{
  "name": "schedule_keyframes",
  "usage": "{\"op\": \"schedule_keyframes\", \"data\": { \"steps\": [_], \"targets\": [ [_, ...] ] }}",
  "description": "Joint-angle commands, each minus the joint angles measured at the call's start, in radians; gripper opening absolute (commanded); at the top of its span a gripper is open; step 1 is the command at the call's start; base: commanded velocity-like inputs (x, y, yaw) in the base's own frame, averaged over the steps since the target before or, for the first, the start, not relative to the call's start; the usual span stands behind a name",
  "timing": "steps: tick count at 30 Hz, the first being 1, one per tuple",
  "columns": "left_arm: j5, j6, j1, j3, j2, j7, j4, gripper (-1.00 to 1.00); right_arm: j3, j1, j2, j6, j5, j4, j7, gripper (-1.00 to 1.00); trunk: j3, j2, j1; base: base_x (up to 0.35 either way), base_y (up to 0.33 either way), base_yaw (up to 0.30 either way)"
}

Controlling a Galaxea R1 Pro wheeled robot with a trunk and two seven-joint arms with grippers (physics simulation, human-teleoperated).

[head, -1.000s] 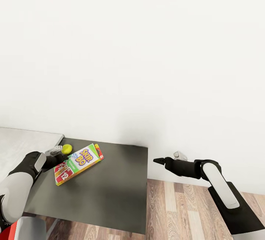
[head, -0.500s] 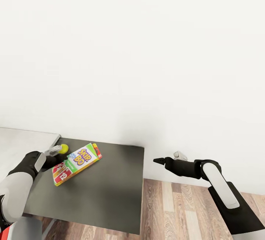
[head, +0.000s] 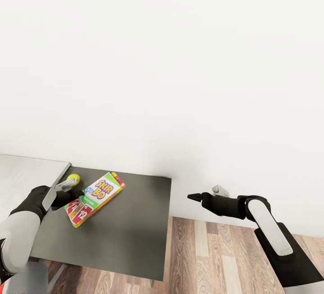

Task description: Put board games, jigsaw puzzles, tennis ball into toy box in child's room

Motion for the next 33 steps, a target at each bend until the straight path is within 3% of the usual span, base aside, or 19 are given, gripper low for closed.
{"op": "schedule_keyframes", "data": {
  "steps": [1,25,33],
  "targets": [
    [-0.001,0.006,0.000,0.004,-0.001,-0.004,0.016,1.00,0.001,-0.001,-0.001,0.001,-0.010,-0.001,-0.010,1.00,-0.002,-0.001,0.001,-0.011,-0.015,0.000],
    [-0.001,-0.017,0.000,0.002,-0.002,-0.005,0.016,1.00,0.001,-0.001,-0.001,0.001,-0.010,-0.001,-0.010,1.00,-0.002,-0.001,0.001,-0.074,-0.093,0.000],
    [-0.001,-0.020,0.000,0.003,-0.014,-0.004,0.017,1.00,0.001,-0.001,-0.001,0.001,-0.010,-0.001,-0.010,1.00,-0.002,-0.001,0.001,-0.015,-0.132,0.000]
  ]
}}
